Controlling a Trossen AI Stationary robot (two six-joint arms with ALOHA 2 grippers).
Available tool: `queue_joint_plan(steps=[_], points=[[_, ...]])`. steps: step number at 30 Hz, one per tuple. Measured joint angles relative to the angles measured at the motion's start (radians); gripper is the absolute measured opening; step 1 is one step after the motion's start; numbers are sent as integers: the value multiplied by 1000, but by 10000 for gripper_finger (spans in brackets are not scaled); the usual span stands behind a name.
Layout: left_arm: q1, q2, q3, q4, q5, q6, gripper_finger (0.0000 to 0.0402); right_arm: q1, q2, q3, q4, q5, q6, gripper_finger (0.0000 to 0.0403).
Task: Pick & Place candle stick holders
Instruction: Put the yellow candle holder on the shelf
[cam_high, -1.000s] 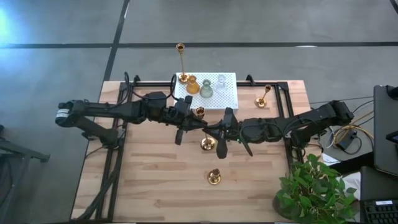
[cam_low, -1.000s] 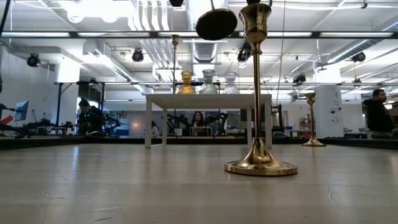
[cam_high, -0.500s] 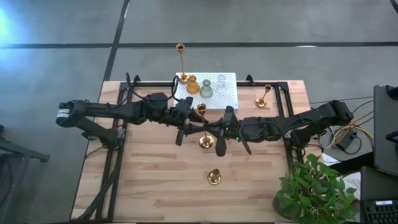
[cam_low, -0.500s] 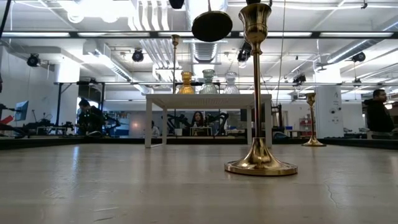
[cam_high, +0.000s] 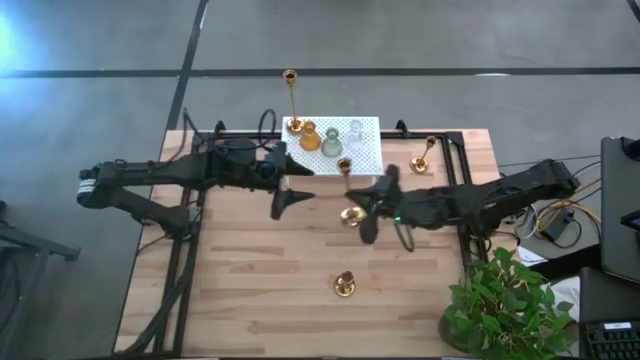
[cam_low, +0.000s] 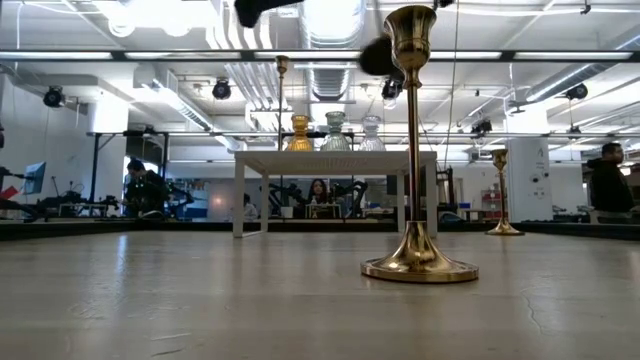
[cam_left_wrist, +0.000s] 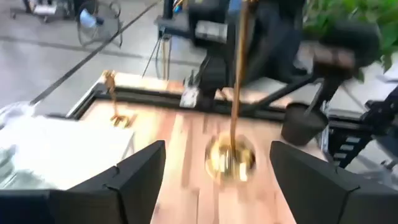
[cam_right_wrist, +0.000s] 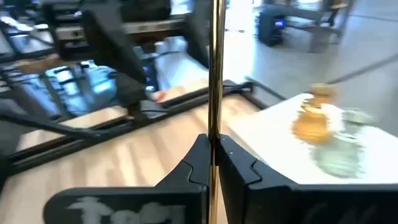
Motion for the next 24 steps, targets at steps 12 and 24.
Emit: queue_joint_plan(steps=[12, 24], points=[[29, -209, -8, -196, -253, 52, 292, 52, -384, -108, -201, 288, -37, 8], [29, -501, -208, -186, -387, -21, 292, -118, -580, -316, -63, 250, -191, 8]])
